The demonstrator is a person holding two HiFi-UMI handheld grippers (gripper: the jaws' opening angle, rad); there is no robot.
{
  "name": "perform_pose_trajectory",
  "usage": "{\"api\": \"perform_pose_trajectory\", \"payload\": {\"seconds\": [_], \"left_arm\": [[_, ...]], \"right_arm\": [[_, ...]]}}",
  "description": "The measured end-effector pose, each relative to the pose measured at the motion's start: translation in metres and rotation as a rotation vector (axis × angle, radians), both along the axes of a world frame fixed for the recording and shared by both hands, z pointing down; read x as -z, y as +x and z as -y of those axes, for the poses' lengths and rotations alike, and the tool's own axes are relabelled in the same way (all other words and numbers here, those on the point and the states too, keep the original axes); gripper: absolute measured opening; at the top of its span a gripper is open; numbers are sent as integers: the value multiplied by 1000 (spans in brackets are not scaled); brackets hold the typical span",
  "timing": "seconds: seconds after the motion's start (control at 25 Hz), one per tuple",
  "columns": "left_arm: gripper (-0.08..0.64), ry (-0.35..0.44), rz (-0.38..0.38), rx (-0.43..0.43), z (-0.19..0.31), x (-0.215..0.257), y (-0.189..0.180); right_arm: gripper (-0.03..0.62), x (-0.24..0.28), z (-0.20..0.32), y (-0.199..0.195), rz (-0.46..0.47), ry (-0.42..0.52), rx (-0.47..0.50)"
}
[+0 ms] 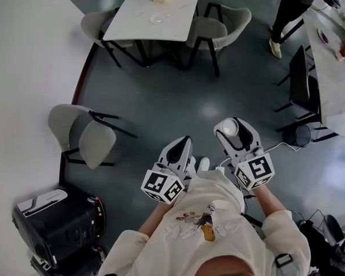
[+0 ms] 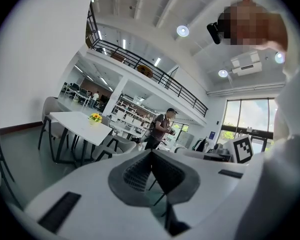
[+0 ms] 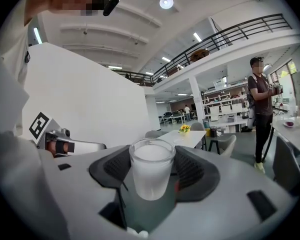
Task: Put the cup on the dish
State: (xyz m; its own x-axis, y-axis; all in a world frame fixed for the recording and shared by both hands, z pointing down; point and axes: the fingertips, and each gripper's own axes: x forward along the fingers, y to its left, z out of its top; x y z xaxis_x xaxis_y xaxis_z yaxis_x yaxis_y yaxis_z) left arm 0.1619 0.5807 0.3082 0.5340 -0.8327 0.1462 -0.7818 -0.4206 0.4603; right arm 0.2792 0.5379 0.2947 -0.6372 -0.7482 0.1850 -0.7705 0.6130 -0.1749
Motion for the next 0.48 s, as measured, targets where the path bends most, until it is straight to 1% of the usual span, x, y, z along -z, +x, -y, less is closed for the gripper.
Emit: {"api": "perform_pose_trajectory", "payload": {"seconds": [0.2,0.32,0.48], "left_arm": [[2,-24,-15,-36,21,-9,7],[2,-20,-23,-46,39,-9,3],[2,-32,-41,-62,76,-13,-8]], "right_arm": [[273,-1,18,-7,12,-4,8],[273,-3,35,-14,14,-16,-3],[273,0,66,-25,-3,-6,-18]]}}
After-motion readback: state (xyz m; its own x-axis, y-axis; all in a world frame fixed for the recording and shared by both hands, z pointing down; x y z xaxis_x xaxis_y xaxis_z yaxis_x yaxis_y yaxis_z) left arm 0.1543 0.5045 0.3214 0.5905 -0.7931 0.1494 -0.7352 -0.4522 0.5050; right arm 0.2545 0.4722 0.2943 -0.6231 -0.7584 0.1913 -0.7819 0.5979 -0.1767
